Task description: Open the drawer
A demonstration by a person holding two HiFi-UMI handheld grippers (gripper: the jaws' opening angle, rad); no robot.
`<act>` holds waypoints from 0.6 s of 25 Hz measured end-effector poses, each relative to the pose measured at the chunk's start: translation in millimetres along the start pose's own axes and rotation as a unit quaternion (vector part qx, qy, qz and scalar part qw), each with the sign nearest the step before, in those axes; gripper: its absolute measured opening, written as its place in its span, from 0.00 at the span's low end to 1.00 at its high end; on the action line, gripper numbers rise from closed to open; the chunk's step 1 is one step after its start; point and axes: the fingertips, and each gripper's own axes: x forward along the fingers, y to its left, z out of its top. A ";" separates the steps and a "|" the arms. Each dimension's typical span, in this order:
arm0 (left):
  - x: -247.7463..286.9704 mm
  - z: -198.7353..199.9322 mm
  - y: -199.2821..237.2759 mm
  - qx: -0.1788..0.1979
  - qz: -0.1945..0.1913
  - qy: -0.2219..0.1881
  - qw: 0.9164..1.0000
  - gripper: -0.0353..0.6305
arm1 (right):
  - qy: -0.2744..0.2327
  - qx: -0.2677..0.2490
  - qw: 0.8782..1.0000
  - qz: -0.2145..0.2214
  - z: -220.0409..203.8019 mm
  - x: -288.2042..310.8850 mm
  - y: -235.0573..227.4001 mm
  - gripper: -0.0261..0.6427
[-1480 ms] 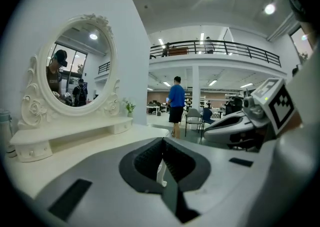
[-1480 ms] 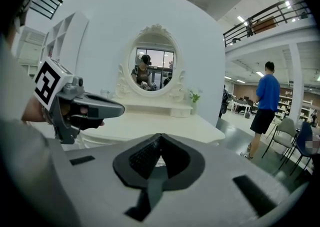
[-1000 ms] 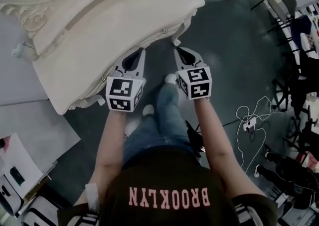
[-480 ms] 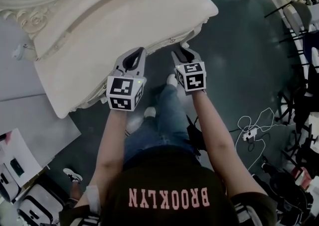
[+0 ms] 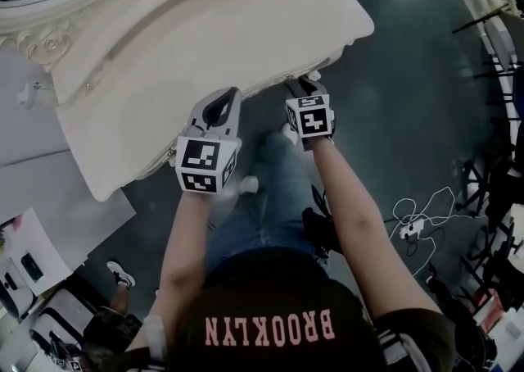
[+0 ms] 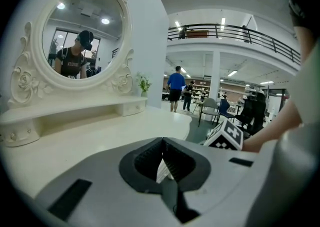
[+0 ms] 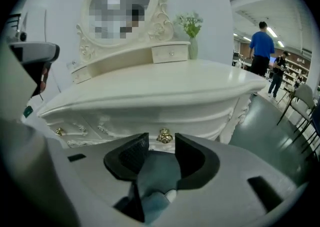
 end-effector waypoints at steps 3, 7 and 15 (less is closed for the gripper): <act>4.5 -7.4 0.1 -0.005 0.003 0.009 1.000 0.06 | 0.013 0.006 1.000 0.000 -6.2 16.8 -6.5 0.25; 6.9 -17.6 -1.6 -0.012 0.001 0.017 1.000 0.06 | 0.034 -0.003 0.999 0.002 -10.4 34.4 -7.7 0.24; -3.4 -30.1 -3.6 -0.008 0.003 0.027 1.000 0.06 | 0.040 -0.018 0.999 -0.007 -12.8 42.4 -3.7 0.21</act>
